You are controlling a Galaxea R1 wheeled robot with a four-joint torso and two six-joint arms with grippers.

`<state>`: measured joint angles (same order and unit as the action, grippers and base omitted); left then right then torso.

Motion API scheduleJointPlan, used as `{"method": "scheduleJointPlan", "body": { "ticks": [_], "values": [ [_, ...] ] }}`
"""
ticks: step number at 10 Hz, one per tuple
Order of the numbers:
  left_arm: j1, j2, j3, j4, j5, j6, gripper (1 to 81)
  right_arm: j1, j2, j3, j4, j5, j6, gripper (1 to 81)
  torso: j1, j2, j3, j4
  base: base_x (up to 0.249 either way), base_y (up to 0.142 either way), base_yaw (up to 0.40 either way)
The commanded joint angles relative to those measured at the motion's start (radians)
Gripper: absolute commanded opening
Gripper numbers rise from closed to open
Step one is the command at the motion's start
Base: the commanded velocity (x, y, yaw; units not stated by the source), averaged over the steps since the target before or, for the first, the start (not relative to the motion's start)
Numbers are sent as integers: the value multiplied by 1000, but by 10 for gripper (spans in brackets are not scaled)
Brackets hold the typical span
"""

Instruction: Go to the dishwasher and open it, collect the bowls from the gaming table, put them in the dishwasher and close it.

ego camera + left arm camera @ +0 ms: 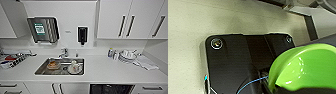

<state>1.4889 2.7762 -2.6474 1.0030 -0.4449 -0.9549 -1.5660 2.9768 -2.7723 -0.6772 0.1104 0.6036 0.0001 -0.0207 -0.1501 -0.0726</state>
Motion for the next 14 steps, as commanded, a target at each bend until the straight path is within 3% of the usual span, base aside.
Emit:
{"method": "scheduleJointPlan", "body": {
  "ticks": [1,3,4,5,6,7,8,10,12,14],
  "values": [
    [-38,-157,121,8,-60,-59,10,26,0,14,-5,-28,1,10,0,0,-91,0,0,0,0],
    [-57,-243,184,8,-113,-100,10,23,0,16,-7,-28,1,10,1,0,-160,0,0,0,0],
    [-83,-292,222,11,-139,-137,10,20,1,16,-10,-28,1,10,1,1,-193,0,0,0,0],
    [-118,-352,277,29,-158,-182,10,22,3,16,-11,-28,-1,10,1,1,-191,0,0,0,0],
    [-162,-425,352,58,-159,-235,10,22,4,16,-10,-28,-2,10,1,1,-223,0,0,0,0],
    [-205,-481,412,77,-159,-274,10,22,7,16,-8,-28,-2,10,2,1,-191,0,0,0,0],
    [-248,-507,457,86,-144,-295,10,22,7,16,-7,-29,-2,10,2,2,-198,0,0,0,0],
    [-328,-496,552,105,-106,-309,10,25,12,16,-5,-28,-2,10,2,2,-203,-1,0,0,0],
    [-449,-493,809,131,177,-309,10,26,14,16,-4,-28,-2,10,2,3,-203,-1,0,0,0],
    [-587,-519,1013,135,419,-309,10,26,14,16,-4,-29,-2,10,2,3,-203,-1,0,0,0]
  ]
}}
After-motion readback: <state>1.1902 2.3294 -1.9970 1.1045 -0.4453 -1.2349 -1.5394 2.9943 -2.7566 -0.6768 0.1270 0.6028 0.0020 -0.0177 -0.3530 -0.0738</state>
